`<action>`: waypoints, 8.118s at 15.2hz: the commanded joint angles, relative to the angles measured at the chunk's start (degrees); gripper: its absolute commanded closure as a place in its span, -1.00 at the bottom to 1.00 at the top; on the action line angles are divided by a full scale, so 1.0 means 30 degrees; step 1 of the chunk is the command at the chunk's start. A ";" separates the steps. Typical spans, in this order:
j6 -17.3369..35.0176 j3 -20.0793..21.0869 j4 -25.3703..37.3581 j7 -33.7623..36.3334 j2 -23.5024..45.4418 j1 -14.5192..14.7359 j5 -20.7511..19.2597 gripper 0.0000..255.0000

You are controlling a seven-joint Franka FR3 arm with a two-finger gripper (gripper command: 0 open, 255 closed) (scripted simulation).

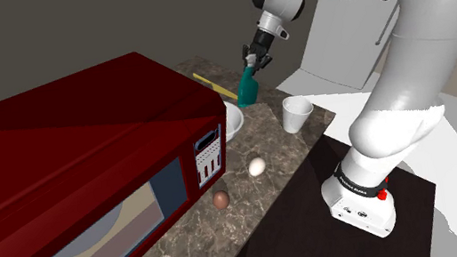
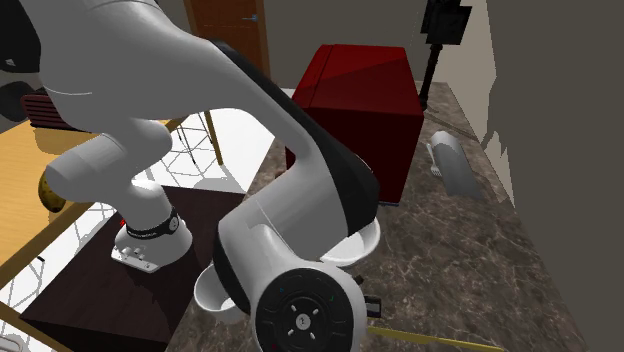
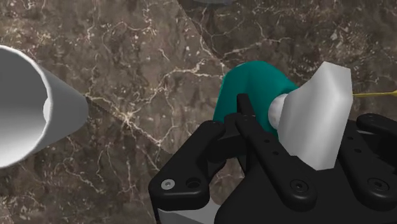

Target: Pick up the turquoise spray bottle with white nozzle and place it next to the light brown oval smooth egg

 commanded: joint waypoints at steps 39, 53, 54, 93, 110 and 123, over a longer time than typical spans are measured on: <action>-0.7946 -0.0404 0.4883 0.3708 -0.1714 -0.0363 -0.1661 1.00; -1.1149 -0.0487 0.8332 0.5051 -0.1730 -0.0563 -0.1573 1.00; -1.1390 -0.0493 0.8624 0.5149 -0.1697 -0.0583 -0.1549 1.00; -0.5642 0.6286 -0.6589 1.3429 -1.6022 0.3484 0.1347 1.00; -0.1905 0.6952 -1.0390 1.1361 -1.5602 0.3671 0.2272 1.00; 0.1262 0.7491 -1.2606 0.9521 -1.4246 0.3953 0.3405 1.00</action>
